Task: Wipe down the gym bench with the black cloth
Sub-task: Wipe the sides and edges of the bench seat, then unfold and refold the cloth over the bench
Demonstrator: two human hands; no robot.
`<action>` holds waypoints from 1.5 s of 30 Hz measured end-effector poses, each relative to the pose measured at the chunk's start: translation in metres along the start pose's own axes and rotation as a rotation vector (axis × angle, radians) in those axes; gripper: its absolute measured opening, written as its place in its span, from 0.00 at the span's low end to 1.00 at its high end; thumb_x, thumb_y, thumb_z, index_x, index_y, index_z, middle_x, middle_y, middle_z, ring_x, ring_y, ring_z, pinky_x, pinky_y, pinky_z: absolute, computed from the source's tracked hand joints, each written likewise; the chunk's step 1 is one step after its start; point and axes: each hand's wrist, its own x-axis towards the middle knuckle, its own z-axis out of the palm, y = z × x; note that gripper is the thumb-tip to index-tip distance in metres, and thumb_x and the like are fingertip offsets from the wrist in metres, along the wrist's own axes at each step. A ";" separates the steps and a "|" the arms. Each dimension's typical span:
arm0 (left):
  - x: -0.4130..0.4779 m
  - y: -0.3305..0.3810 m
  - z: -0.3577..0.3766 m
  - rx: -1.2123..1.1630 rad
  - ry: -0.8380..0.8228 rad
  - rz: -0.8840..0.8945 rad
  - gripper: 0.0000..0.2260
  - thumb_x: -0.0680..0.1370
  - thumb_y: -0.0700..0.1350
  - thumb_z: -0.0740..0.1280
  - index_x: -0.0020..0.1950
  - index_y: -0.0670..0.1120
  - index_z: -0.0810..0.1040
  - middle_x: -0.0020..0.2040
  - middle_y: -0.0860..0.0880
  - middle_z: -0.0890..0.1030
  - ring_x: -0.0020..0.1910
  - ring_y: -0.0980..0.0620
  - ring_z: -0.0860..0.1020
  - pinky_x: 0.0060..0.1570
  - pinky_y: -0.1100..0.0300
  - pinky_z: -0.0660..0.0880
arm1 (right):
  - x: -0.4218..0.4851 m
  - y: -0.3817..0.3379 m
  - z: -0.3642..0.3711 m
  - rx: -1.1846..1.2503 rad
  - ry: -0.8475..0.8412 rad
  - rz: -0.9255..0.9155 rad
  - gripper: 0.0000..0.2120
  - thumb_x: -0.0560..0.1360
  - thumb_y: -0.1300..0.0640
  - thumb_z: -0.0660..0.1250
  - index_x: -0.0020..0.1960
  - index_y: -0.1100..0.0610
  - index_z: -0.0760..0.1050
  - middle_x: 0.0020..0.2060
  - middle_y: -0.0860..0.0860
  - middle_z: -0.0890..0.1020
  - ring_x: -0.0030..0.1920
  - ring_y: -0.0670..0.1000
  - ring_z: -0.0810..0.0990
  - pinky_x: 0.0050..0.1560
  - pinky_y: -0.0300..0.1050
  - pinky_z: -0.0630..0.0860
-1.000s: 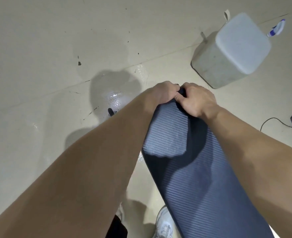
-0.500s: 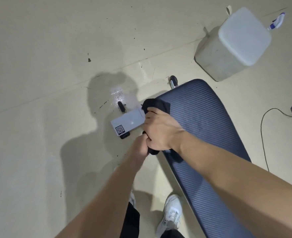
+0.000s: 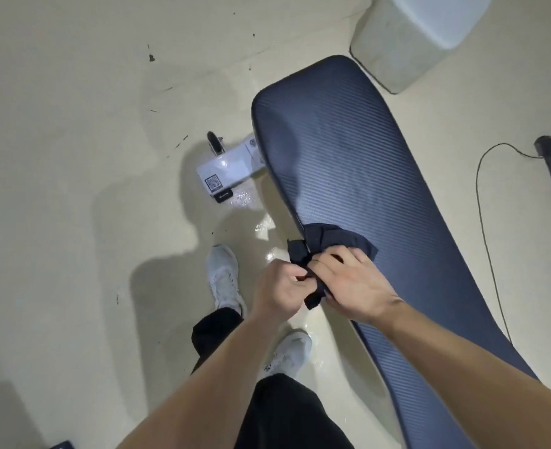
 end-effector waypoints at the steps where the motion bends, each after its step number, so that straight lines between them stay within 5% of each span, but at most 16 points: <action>1: -0.014 0.012 0.000 0.024 0.027 -0.011 0.15 0.67 0.49 0.68 0.27 0.45 0.65 0.26 0.48 0.66 0.28 0.51 0.62 0.28 0.59 0.64 | -0.014 -0.002 0.001 0.036 -0.041 0.082 0.19 0.72 0.53 0.65 0.62 0.51 0.71 0.56 0.48 0.78 0.59 0.55 0.75 0.56 0.50 0.71; 4: -0.036 0.038 0.005 -0.046 0.029 -0.044 0.11 0.67 0.44 0.70 0.29 0.46 0.70 0.37 0.56 0.82 0.35 0.54 0.78 0.34 0.64 0.73 | -0.047 0.004 -0.007 0.478 -0.190 0.364 0.19 0.71 0.49 0.69 0.59 0.43 0.68 0.51 0.45 0.79 0.54 0.51 0.76 0.52 0.49 0.74; 6: -0.048 0.053 0.004 -0.070 -0.062 -0.021 0.10 0.69 0.40 0.72 0.31 0.45 0.73 0.34 0.52 0.80 0.31 0.55 0.75 0.32 0.65 0.70 | -0.071 0.012 -0.020 0.723 -0.222 0.429 0.17 0.68 0.47 0.74 0.55 0.41 0.72 0.47 0.42 0.80 0.50 0.46 0.78 0.52 0.45 0.75; 8: -0.056 0.065 0.004 -0.074 -0.159 0.036 0.07 0.69 0.41 0.73 0.38 0.42 0.76 0.38 0.45 0.81 0.34 0.56 0.74 0.36 0.65 0.70 | -0.092 0.017 -0.032 0.869 -0.181 0.429 0.11 0.70 0.50 0.76 0.48 0.47 0.76 0.41 0.41 0.81 0.44 0.45 0.79 0.47 0.41 0.74; 11: -0.068 0.086 0.013 0.100 -0.276 0.160 0.16 0.72 0.44 0.73 0.58 0.52 0.78 0.57 0.54 0.80 0.52 0.58 0.76 0.47 0.75 0.67 | -0.124 0.015 -0.054 1.175 -0.031 0.387 0.13 0.75 0.55 0.73 0.38 0.61 0.73 0.30 0.51 0.72 0.31 0.49 0.70 0.34 0.41 0.67; 13: -0.074 0.102 0.021 0.204 -0.345 0.229 0.22 0.74 0.42 0.71 0.66 0.56 0.75 0.56 0.58 0.79 0.51 0.62 0.75 0.48 0.78 0.67 | -0.140 0.014 -0.065 1.278 0.050 0.374 0.18 0.79 0.57 0.67 0.33 0.61 0.69 0.28 0.52 0.65 0.30 0.51 0.62 0.32 0.44 0.60; 17: -0.082 0.136 0.027 0.279 -0.116 0.340 0.07 0.71 0.47 0.72 0.47 0.54 0.80 0.40 0.57 0.82 0.37 0.59 0.78 0.44 0.60 0.76 | -0.161 0.026 -0.079 1.114 0.269 0.468 0.07 0.78 0.52 0.68 0.43 0.50 0.83 0.33 0.46 0.80 0.33 0.47 0.74 0.38 0.42 0.69; 20: -0.079 0.166 0.018 0.482 0.061 0.454 0.11 0.69 0.53 0.74 0.38 0.54 0.72 0.37 0.58 0.77 0.38 0.57 0.73 0.38 0.61 0.69 | -0.172 0.033 -0.094 1.024 0.535 0.527 0.05 0.75 0.53 0.72 0.41 0.51 0.82 0.46 0.42 0.81 0.47 0.43 0.78 0.49 0.34 0.70; 24: -0.077 0.211 -0.004 0.833 -0.033 0.620 0.16 0.70 0.57 0.71 0.36 0.50 0.67 0.33 0.54 0.74 0.41 0.53 0.71 0.33 0.58 0.66 | -0.178 0.030 -0.122 0.762 0.755 0.467 0.12 0.73 0.53 0.70 0.34 0.53 0.71 0.44 0.43 0.81 0.49 0.48 0.76 0.50 0.39 0.71; 31: -0.075 0.269 -0.055 1.044 -0.438 0.367 0.10 0.75 0.57 0.69 0.38 0.52 0.79 0.32 0.55 0.76 0.35 0.52 0.75 0.35 0.57 0.69 | -0.198 0.032 -0.153 0.570 0.429 0.454 0.27 0.72 0.31 0.56 0.32 0.55 0.68 0.32 0.48 0.78 0.38 0.51 0.76 0.40 0.49 0.74; 33: -0.079 0.280 -0.062 1.080 -0.583 0.224 0.15 0.72 0.57 0.72 0.33 0.49 0.78 0.28 0.53 0.72 0.30 0.51 0.70 0.32 0.58 0.65 | -0.202 0.025 -0.156 0.687 0.388 0.354 0.25 0.70 0.33 0.62 0.31 0.54 0.65 0.39 0.44 0.82 0.46 0.47 0.78 0.44 0.47 0.75; 36: -0.075 0.290 -0.073 1.088 -0.733 0.016 0.17 0.67 0.60 0.73 0.32 0.48 0.75 0.30 0.49 0.69 0.33 0.48 0.64 0.32 0.58 0.59 | -0.208 0.017 -0.159 0.935 0.295 0.340 0.24 0.72 0.42 0.71 0.30 0.55 0.63 0.28 0.44 0.75 0.30 0.45 0.71 0.33 0.44 0.68; 40: -0.050 0.300 -0.085 0.953 -0.758 -0.052 0.13 0.70 0.51 0.74 0.34 0.45 0.76 0.31 0.46 0.70 0.30 0.47 0.68 0.30 0.60 0.67 | -0.198 0.025 -0.147 1.162 0.313 0.492 0.22 0.73 0.49 0.73 0.30 0.54 0.64 0.25 0.43 0.66 0.28 0.45 0.65 0.31 0.41 0.62; 45: 0.012 0.267 -0.075 0.800 -0.511 0.111 0.03 0.75 0.39 0.71 0.43 0.39 0.81 0.35 0.44 0.79 0.35 0.49 0.78 0.36 0.60 0.81 | -0.164 0.066 -0.096 1.281 0.345 0.757 0.06 0.74 0.58 0.73 0.44 0.54 0.75 0.34 0.44 0.79 0.35 0.46 0.78 0.39 0.38 0.73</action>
